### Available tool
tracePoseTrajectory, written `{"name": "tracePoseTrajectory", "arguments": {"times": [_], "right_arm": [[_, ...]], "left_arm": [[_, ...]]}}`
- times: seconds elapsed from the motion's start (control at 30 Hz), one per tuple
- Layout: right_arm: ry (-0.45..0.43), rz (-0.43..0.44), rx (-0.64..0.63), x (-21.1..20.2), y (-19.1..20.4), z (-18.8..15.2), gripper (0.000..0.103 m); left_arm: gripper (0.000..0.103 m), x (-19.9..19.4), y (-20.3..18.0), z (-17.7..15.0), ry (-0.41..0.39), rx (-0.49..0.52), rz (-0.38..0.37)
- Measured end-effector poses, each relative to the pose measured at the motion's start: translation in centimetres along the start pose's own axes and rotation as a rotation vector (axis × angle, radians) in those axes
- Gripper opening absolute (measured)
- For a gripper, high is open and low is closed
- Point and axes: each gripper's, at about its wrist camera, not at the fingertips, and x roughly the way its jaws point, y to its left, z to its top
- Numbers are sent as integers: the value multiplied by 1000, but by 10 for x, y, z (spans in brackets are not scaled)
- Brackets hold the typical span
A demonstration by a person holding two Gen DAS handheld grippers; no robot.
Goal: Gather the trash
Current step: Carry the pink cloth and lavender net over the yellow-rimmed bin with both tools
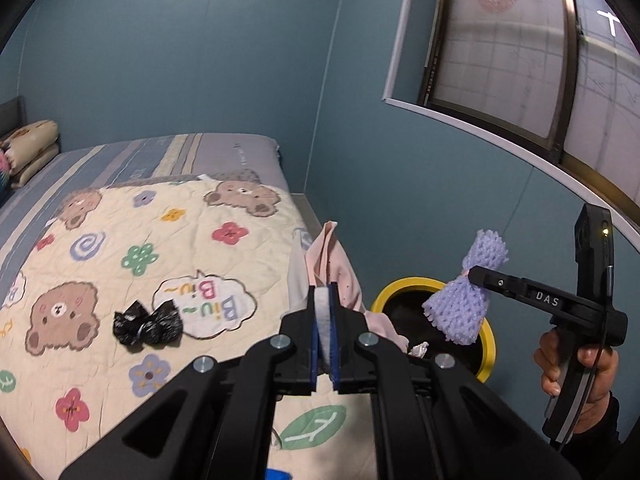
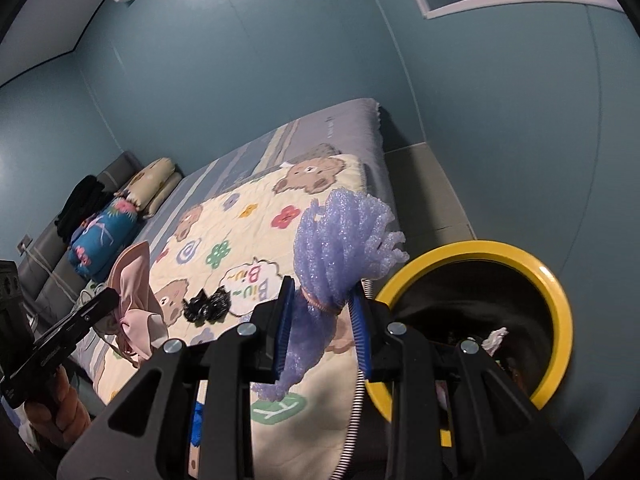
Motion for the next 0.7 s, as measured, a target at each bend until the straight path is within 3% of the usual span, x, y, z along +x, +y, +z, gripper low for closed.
{"name": "tracePoseTrajectory", "arguments": {"times": [0.4, 0.7], "right_arm": [[-66, -120, 46, -12, -54, 4, 26], [-65, -190, 71, -4, -89, -2, 26]], "left_arm": [[4, 50, -59, 13, 32, 85, -85], [4, 92, -93, 11, 75, 118, -127]]}}
